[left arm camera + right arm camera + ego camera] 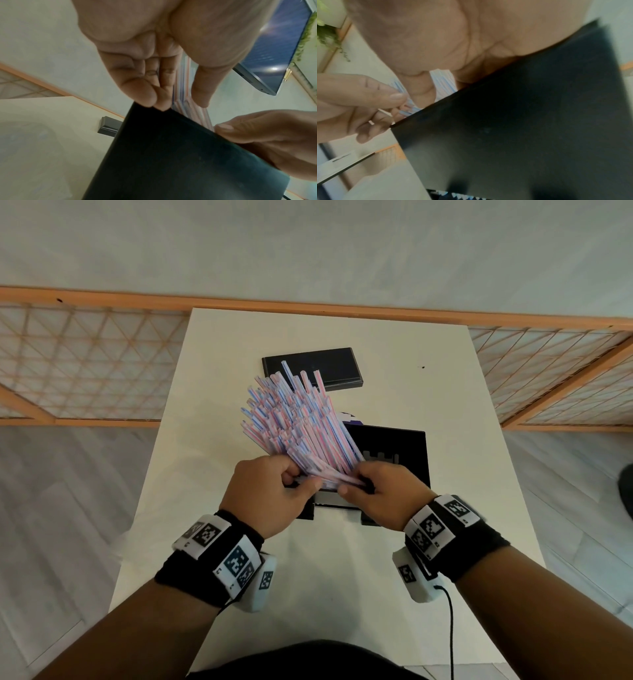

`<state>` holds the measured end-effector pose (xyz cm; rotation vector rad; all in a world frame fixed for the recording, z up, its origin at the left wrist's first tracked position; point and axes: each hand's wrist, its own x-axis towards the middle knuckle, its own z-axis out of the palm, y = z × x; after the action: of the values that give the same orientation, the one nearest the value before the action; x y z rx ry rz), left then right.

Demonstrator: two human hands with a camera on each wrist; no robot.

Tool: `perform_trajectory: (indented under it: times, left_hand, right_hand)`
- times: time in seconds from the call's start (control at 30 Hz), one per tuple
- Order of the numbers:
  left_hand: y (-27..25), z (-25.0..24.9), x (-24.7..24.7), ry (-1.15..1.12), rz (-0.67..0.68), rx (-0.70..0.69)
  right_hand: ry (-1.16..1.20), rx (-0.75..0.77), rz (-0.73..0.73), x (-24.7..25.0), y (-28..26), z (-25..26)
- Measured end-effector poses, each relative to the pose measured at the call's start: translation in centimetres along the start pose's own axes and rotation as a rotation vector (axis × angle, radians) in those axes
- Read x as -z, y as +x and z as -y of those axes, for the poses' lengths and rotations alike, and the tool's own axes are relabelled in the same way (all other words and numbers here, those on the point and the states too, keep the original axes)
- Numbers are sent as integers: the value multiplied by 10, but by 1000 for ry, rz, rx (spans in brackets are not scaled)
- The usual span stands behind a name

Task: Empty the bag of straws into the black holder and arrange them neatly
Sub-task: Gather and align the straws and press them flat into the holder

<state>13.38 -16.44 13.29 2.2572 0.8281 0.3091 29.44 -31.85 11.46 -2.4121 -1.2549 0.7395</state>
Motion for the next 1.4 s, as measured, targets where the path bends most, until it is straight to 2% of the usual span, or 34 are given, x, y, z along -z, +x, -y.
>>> perform_trajectory:
  times: [0.1,0.27,0.47,0.57,0.7,0.8,0.97,1.1,1.27,1.4]
  left_hand:
    - [3,0,0,-63,-7,3]
    - [1,2,-1,-108,-29,10]
    - [-4,7,4,-175,-109,28]
    - [-5,11,2,-154,-82,1]
    - [-4,13,0,-152,-105,-21]
    - [1,16,2,-145,-72,-16]
    - [1,19,5,-134,-58,-5]
    - [-4,19,1,-199,-24,31]
    - [-4,16,-9,-183,-99,71]
    - [-1,11,-15,-179,-102,19]
  right_hand:
    - [-8,92,32,-1,4,5]
    - [-74,123,110,0,11,7]
    - [-140,10,350,13,17,16]
    - [-182,6,417,10,22,22]
    - [-189,52,354,8,27,21]
    - [-177,110,301,7,28,18]
    - [-213,34,341,1,23,17]
    - [-182,60,278,0,22,17]
    - [-115,139,177,17,14,10]
    - [-50,139,168,17,9,10]
